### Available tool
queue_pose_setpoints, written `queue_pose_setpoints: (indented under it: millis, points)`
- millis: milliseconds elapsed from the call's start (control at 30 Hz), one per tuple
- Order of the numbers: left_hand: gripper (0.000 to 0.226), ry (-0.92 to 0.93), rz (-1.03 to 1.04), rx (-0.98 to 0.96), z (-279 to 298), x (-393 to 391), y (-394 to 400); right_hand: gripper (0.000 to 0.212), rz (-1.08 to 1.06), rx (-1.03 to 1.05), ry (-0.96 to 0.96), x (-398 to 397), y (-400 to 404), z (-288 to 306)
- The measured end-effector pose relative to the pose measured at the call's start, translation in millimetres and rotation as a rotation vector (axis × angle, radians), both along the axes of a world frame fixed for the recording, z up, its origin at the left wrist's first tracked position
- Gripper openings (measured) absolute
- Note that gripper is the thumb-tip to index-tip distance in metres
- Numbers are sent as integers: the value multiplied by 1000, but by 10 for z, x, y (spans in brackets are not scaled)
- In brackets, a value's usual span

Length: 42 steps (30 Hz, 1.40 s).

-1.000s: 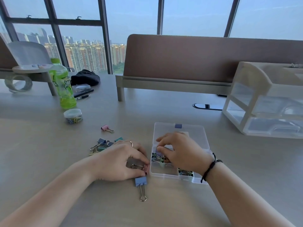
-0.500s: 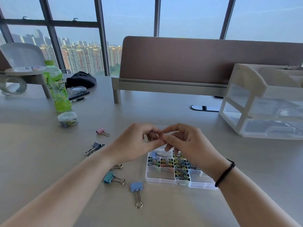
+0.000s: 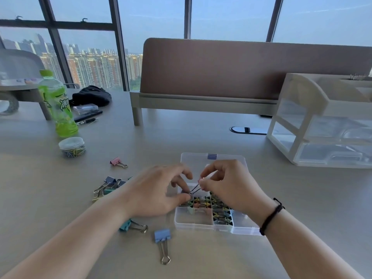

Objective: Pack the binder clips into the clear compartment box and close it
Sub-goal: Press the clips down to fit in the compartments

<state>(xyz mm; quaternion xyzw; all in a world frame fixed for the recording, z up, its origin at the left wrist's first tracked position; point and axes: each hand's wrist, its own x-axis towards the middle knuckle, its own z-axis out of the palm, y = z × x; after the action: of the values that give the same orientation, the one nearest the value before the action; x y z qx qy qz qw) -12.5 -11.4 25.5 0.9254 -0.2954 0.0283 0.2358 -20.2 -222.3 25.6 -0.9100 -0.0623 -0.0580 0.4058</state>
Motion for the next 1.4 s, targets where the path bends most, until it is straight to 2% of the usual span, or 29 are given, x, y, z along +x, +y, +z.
queue_pose_setpoints:
  millis: [133, 267, 467, 633, 767, 867, 1033, 1200, 1400]
  points:
    - [30, -31, -24, 23, -16, 26, -9, 15, 19, -68, -32, -20, 11, 5]
    - [24, -72, -49, 22, -39, 39, -16, 10, 34, -139, -56, -46, 34, 12]
    - [35, -122, -60, 23, -88, 44, -20, 16, 17, -197, -99, -56, 35, 15]
    - [30, -114, -81, 26, -74, 35, -34, 15, 92, -384, -132, -78, 28, 27]
    - [30, -86, -79, 18, -69, 28, -37, 13, 101, -380, -139, -64, 1, 45]
    - [28, -78, -83, 15, -70, 26, -32, 21, 141, -371, -125, -71, -5, 72]
    - [35, -129, -65, 10, -44, 36, 30, 28, 150, -478, -98, -99, -3, 104]
    - [18, -193, -12, -16, 31, 33, 160, 28, 135, -552, -108, -123, 22, 115]
    - [32, -56, -22, 63, 13, 28, 162, 25, 165, -555, -115, -122, 41, 77]
